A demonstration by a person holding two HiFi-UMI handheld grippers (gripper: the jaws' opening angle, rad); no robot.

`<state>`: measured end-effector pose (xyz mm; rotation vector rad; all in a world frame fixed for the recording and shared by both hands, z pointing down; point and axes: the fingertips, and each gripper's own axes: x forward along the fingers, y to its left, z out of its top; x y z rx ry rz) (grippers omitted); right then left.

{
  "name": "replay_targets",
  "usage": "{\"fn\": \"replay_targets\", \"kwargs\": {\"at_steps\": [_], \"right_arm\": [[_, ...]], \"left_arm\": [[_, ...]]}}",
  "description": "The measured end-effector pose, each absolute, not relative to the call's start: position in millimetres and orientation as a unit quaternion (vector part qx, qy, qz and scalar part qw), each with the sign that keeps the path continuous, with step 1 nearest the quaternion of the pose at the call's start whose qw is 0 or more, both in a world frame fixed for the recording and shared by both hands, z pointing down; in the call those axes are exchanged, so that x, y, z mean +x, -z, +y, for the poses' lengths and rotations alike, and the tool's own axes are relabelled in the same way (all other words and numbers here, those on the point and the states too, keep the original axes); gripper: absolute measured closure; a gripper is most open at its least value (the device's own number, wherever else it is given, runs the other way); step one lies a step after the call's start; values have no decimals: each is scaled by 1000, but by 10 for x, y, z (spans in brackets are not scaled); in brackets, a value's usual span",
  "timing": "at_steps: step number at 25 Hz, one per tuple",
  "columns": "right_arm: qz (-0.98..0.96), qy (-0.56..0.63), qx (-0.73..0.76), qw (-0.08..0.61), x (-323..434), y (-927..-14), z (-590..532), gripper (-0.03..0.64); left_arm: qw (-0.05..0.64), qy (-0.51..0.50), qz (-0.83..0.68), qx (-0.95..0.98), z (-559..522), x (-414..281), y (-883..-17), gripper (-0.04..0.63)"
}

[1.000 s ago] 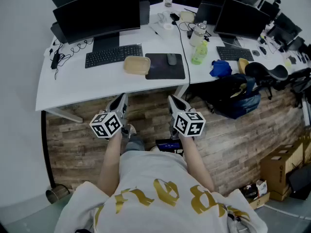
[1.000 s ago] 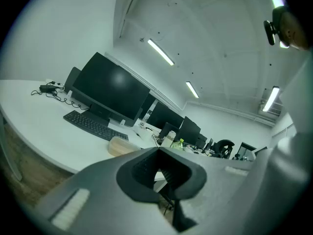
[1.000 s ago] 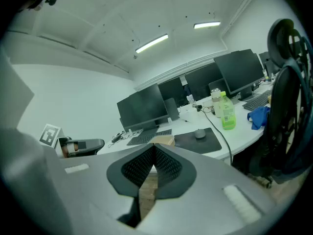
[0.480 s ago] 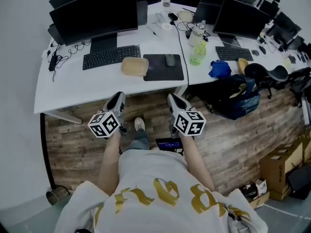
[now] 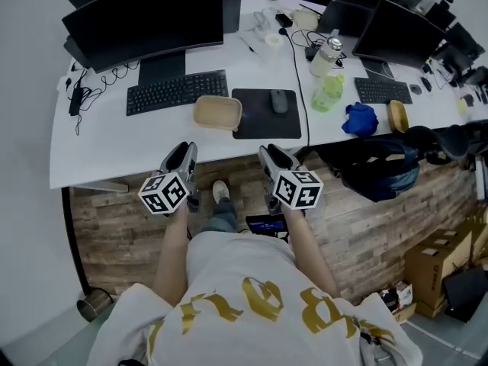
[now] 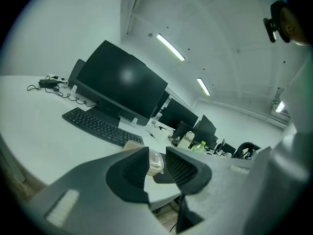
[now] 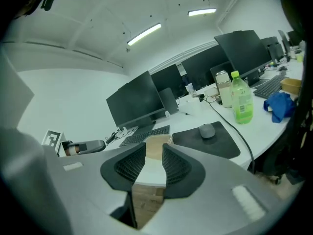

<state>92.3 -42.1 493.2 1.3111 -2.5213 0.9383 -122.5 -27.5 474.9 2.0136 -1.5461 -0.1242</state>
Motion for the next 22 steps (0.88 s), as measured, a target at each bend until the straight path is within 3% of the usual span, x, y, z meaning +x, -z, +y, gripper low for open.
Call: {"fn": "replay_targets", "kwargs": {"at_steps": [9,22], "right_arm": [[-817,-371,426,116,559,-5333,-1193,472],[-782,-449,415,122,271,-5853,-1629,480]], "left_arm": [[350,5,-570,743,-1174,-1581,-5251,505],[403,-37,-533,743,-1745,-1698,-5819,505]]}}
